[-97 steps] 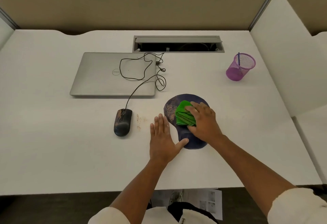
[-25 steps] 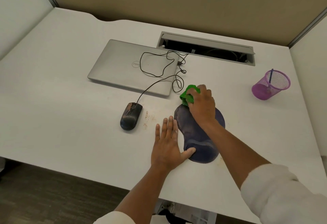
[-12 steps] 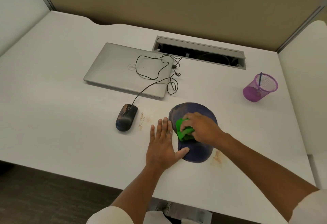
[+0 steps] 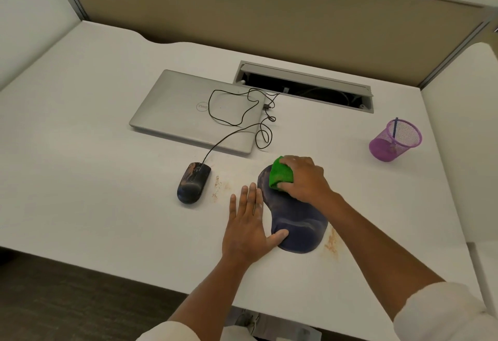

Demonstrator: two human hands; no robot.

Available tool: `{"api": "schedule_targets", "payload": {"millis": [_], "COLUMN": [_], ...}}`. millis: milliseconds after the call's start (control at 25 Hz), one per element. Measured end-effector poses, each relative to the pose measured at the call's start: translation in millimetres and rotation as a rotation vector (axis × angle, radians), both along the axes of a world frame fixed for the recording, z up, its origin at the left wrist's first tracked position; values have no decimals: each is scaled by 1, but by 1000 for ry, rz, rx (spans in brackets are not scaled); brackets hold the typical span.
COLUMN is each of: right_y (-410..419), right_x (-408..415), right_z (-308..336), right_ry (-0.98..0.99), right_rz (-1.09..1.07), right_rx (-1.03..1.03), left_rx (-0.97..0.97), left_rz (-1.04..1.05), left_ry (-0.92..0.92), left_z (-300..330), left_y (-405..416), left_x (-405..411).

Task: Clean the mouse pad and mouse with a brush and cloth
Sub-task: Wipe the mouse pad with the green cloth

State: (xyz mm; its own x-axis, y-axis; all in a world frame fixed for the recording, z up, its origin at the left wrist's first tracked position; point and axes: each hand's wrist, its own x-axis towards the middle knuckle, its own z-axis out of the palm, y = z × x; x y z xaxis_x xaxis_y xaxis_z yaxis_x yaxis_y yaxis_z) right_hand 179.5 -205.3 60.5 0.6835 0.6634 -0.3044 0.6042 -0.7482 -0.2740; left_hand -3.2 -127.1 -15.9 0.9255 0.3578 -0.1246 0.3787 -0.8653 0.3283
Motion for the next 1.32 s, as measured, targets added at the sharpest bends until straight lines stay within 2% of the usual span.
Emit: {"api": "schedule_targets", "payload": {"millis": [120, 320, 480, 600, 720, 760, 880, 960, 1040, 1160, 1320], "right_y": [-3, -8, -7, -7, -11, -13, -6, 5, 12, 9, -1], "right_x": [9, 12, -10, -11, -13, -12, -3, 4, 4, -16, -22], "right_z": [-1, -7, -17, -21, -13, -7, 11, 11, -3, -28, -35], "right_ry": [78, 61, -29, 34, 72, 69, -40, -299, -500, -522, -411], "right_rz": [-6, -170, -109, -244, -224, -227, -309, -237, -116, 17, 103], "right_rx": [-81, 174, 56, 86, -91, -78, 164, 267, 219, 72, -37], "left_rx": [-8, -9, -11, 1, 4, 0, 3, -4, -10, -4, 9], "left_rz": [-1, -5, 1, -6, -1, -3, -6, 1, 5, -3, 4], "left_ry": [-6, 8, 6, 3, 3, 4, 18, 29, 16, 3, -38], "left_z": [-1, 1, -1, -1, -2, -2, -2, -2, -1, -2, -6], "left_y": [1, 1, 0, 0, 0, 0, 0, 0, 0, 0, 0], "left_x": [-1, 0, 0, 0, -1, 0, 0, 1, 1, 1, 1]}}
